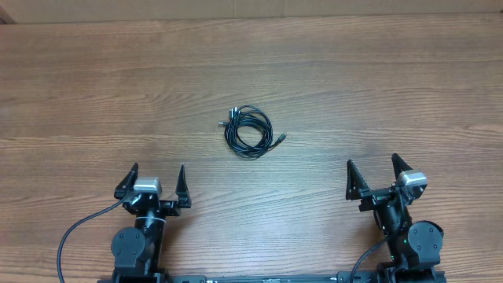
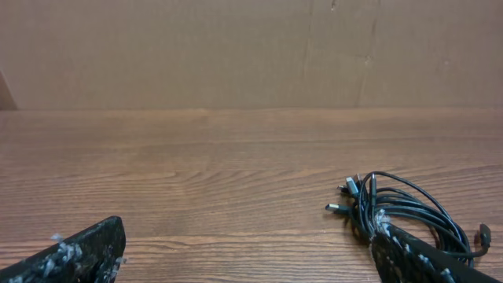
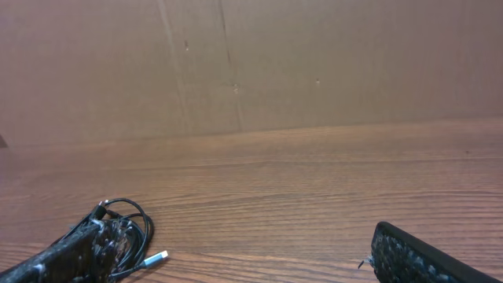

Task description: Untangle cables

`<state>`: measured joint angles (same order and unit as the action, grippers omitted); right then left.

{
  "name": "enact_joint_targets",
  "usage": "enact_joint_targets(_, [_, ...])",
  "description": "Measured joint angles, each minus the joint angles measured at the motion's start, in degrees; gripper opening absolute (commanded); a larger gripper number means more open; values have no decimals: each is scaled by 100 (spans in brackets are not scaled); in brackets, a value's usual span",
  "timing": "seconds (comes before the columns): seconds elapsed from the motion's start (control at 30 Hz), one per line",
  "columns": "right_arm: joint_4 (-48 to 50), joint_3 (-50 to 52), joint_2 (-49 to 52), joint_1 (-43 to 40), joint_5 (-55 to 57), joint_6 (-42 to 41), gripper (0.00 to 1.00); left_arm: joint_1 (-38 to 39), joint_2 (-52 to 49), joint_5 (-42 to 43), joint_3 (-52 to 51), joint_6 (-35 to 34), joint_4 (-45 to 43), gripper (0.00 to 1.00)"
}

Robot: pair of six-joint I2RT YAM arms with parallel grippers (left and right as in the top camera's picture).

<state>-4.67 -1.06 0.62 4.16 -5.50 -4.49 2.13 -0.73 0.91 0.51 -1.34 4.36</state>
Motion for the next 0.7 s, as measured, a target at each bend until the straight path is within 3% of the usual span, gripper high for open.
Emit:
enact_joint_targets(0.5, [2,0,0,0,0,0,100,0,0,0,0,-254,17,99])
enact_joint_targets(0.7, [-313,-4,4,0,192,0,100,0,-2,-4,166,-483,415,100])
